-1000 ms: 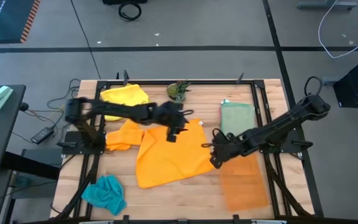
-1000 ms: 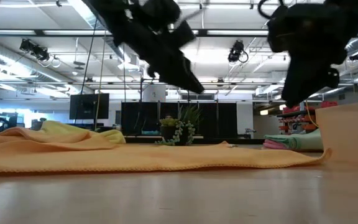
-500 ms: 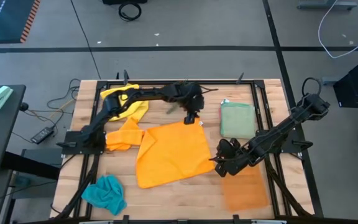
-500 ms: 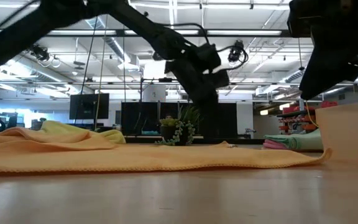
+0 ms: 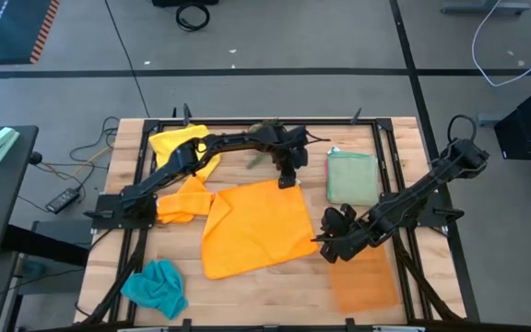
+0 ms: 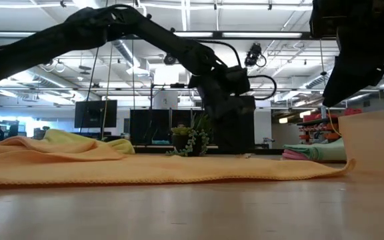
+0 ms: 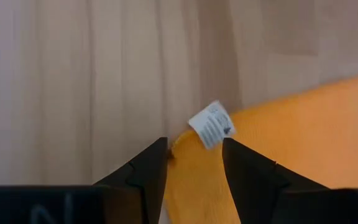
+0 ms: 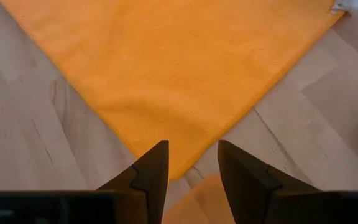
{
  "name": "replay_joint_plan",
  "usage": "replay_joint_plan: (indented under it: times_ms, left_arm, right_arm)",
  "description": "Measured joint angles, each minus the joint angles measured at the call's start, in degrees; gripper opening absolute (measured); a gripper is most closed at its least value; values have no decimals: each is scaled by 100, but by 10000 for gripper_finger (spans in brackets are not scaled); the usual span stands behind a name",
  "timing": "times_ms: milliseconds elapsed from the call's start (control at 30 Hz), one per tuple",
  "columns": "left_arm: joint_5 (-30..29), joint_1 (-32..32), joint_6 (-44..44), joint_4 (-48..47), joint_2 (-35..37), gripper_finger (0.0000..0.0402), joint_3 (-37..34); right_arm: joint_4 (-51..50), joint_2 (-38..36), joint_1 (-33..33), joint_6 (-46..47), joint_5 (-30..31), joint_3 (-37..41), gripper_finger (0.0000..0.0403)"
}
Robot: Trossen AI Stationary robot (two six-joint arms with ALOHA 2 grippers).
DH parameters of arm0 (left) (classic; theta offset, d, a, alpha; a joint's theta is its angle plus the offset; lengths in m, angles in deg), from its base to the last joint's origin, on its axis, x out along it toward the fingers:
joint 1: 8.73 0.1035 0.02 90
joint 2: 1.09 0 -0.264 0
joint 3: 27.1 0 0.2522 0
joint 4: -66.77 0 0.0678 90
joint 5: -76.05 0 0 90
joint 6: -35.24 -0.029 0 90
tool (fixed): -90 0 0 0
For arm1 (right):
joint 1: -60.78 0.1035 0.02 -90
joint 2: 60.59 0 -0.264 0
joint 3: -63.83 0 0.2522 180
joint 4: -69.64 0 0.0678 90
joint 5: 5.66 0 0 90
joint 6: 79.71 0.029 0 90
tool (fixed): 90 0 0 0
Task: Fold microfiber towels
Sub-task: Fold the right orange microfiber towel
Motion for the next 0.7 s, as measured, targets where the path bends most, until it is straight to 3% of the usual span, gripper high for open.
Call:
replay_joint_plan:
  times_ms: [367, 467, 633, 700]
  left_arm:
    - [-133, -9, -112, -269, -77, 156, 24]
    - [-439, -47, -227, -414, -92, 122, 35]
    - [-957, -137, -27, -536, -88, 18, 33]
    - [-1028, -177, -3, -550, -88, 12, 31]
  right_arm:
    - [70, 0, 214, 236, 0, 0, 145]
    - [72, 0, 259, 310, 0, 0, 145]
    - [72, 0, 264, 739, 235, 0, 145]
    - [72, 0, 264, 911, 282, 0, 145]
